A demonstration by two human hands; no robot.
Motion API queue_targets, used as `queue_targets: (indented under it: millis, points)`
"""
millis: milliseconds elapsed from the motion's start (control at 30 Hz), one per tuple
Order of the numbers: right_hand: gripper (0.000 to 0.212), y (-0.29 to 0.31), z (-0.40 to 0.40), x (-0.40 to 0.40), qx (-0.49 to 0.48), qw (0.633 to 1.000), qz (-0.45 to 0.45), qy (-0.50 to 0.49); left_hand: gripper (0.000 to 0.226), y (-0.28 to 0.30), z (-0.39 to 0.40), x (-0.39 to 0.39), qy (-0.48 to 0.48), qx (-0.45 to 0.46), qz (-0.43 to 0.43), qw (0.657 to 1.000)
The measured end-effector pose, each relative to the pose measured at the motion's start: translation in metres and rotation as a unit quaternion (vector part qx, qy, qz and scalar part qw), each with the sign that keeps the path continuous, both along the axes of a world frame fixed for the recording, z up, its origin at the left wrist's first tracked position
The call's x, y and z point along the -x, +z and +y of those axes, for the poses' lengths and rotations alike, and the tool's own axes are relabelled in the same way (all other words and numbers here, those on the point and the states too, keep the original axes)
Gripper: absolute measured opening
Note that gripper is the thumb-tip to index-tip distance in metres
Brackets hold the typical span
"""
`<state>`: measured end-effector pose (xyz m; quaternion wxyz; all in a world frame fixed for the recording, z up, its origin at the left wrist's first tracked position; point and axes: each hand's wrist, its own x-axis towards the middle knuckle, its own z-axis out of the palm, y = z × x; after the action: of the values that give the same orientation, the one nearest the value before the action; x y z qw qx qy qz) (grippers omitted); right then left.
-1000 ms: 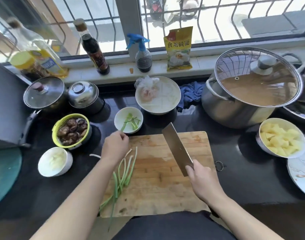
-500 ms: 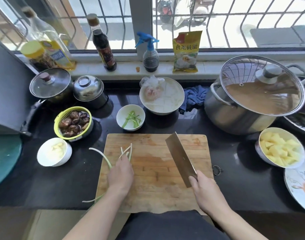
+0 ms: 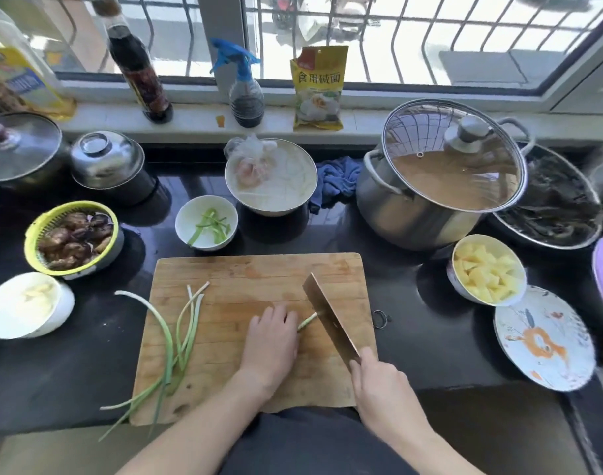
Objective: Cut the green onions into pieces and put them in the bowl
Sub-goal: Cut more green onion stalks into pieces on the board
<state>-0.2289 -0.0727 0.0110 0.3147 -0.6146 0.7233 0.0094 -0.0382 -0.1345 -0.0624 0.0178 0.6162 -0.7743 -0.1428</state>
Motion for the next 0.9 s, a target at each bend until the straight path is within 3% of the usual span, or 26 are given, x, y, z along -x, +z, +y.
queue_targets:
  millis: [167,500,700,800,900]
  points:
    - [0.027,-0.010,0.006,-0.005,0.008,0.999,0.025,0.031,0.019,-0.004,0.031,-0.028,0.073,-0.010,0.033,0.997]
    - [0.018,-0.039,-0.013,-0.028,-0.004,0.994,0.091,0.061,0.014,-0.008,0.032,-0.034,0.083,-0.031,0.062,0.994]
    - [0.023,-0.033,-0.045,-0.039,0.022,0.998,0.022,0.046,0.015,-0.007,0.032,-0.038,0.150,-0.075,0.144,0.975]
    - [0.025,-0.024,-0.026,-0.028,0.036,0.998,0.010,0.043,0.027,-0.009,0.035,-0.040,0.182,-0.091,0.192,0.960]
    - [0.024,-0.020,-0.001,-0.020,0.032,0.995,0.007,0.090,0.025,-0.012,0.036,-0.041,0.197,-0.096,0.204,0.954]
